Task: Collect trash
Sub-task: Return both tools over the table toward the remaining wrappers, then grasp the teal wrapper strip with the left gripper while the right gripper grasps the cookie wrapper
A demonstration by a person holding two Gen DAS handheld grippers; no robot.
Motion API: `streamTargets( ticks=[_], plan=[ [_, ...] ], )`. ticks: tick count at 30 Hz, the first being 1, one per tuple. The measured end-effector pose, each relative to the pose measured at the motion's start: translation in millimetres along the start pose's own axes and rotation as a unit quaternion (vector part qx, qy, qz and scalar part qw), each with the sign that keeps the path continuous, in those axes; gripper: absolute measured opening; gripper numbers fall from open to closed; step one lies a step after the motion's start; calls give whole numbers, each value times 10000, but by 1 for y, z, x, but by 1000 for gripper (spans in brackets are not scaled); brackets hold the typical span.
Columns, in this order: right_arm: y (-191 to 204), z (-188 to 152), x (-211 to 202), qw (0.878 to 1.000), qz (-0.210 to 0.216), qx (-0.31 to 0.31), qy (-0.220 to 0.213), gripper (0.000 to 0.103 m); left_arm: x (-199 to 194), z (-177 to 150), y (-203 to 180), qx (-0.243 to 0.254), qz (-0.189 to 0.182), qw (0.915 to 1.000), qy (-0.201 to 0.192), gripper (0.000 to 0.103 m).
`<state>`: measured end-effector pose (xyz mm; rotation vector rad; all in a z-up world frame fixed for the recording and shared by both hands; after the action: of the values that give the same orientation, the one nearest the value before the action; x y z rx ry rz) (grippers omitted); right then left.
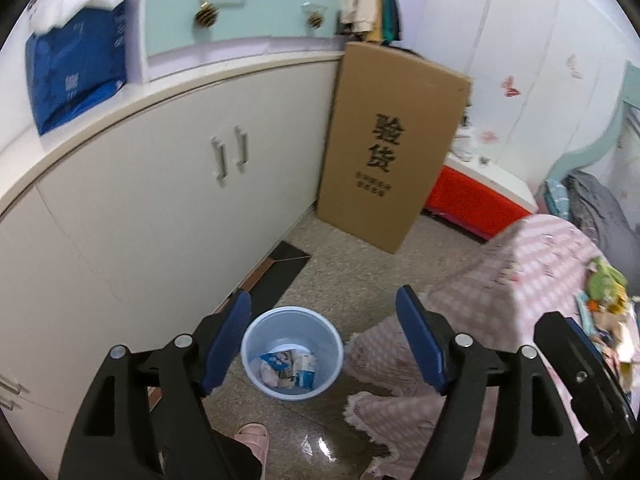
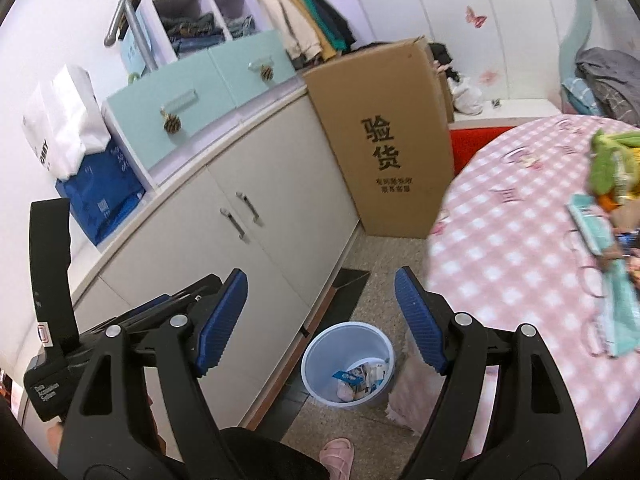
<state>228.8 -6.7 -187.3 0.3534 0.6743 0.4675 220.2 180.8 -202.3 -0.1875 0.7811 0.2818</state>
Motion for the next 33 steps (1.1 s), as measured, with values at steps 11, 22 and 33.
streamTargets(
  ticks=[11, 22, 33],
  plan=[
    [-96, 11, -89, 9939, -764, 568, -552, 76, -45, -23, -133, 1026, -836, 9912, -21, 75],
    [-203, 2, -149, 9757, -1507, 1352, -839, 77, -43, -76, -265, 2177, -1584, 9621, 430, 75],
    [-228, -4, -141, 9752, -1355, 1618, -671, 76, -3, -93, -309, 2548, -1405, 9538, 745, 75]
  ],
)
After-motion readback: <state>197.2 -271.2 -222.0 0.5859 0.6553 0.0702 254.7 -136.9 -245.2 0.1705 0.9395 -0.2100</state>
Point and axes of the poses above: each gripper's, at about its wrist camera, not at the fingertips, and x roughly the way its jaws point, y to its left, z to its top, the point moved 6 cm from there along x, roughly the way its jaws point, and after that the axes turned 5 degrees about x, right-handed, at the moved point
